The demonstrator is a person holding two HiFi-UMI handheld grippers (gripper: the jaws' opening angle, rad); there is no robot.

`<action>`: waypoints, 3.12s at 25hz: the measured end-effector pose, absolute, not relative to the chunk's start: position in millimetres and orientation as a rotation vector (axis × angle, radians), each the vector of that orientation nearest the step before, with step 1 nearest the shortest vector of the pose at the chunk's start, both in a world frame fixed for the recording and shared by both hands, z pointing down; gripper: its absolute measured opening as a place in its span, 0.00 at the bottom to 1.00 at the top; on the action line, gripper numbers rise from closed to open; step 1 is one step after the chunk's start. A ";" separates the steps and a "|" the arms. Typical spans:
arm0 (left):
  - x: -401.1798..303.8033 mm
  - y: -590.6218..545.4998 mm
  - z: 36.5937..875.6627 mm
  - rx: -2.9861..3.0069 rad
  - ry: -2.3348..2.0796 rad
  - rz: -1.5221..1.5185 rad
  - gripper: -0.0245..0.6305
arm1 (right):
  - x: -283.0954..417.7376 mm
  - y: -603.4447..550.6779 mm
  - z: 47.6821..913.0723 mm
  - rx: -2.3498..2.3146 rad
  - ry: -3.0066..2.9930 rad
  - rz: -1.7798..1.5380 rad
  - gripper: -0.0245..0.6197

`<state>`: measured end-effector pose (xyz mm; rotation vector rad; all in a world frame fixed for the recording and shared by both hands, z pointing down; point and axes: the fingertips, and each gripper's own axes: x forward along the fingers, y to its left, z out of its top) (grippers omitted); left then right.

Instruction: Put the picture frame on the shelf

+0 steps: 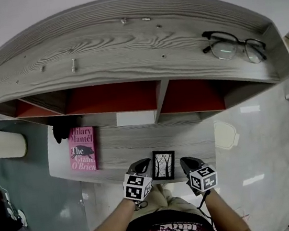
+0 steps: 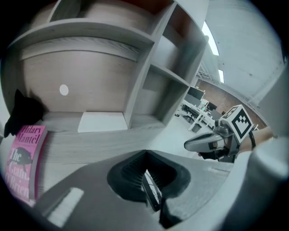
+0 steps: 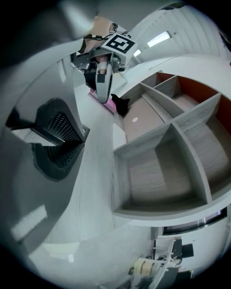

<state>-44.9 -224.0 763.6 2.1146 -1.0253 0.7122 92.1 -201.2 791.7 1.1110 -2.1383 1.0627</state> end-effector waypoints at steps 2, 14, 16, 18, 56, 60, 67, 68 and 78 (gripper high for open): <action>-42.2 -217.7 779.3 2.088 -0.990 0.728 0.04 | 87.2 -195.2 805.5 1.075 -2.126 1.070 0.08; -34.3 -196.2 834.6 1.979 -0.871 0.763 0.14 | 72.2 -175.3 859.3 1.010 -2.003 1.210 0.24; -34.0 -193.3 841.0 1.970 -0.859 0.791 0.16 | 70.2 -174.9 864.4 1.006 -1.989 1.221 0.24; -33.2 -190.1 847.0 1.958 -0.847 0.812 0.17 | 67.6 -173.3 870.0 0.992 -1.973 1.223 0.25; -3.1 -248.9 769.8 2.220 -0.931 0.863 0.19 | 90.1 -240.4 780.5 1.210 -2.031 1.013 0.18; -0.4 -257.3 755.9 2.241 -0.966 0.847 0.19 | 92.0 -247.6 765.0 1.228 -2.082 1.000 0.19; 2.9 -263.7 714.2 2.335 -1.018 0.821 0.19 | 95.1 -252.5 716.3 1.263 -2.187 0.898 0.19; 3.3 -265.2 707.0 2.350 -1.025 0.816 0.19 | 95.5 -254.0 707.5 1.271 -2.200 0.878 0.19; 9.6 -279.4 635.0 2.442 -1.069 0.695 0.19 | 102.1 -264.4 635.5 1.368 -2.284 0.735 0.19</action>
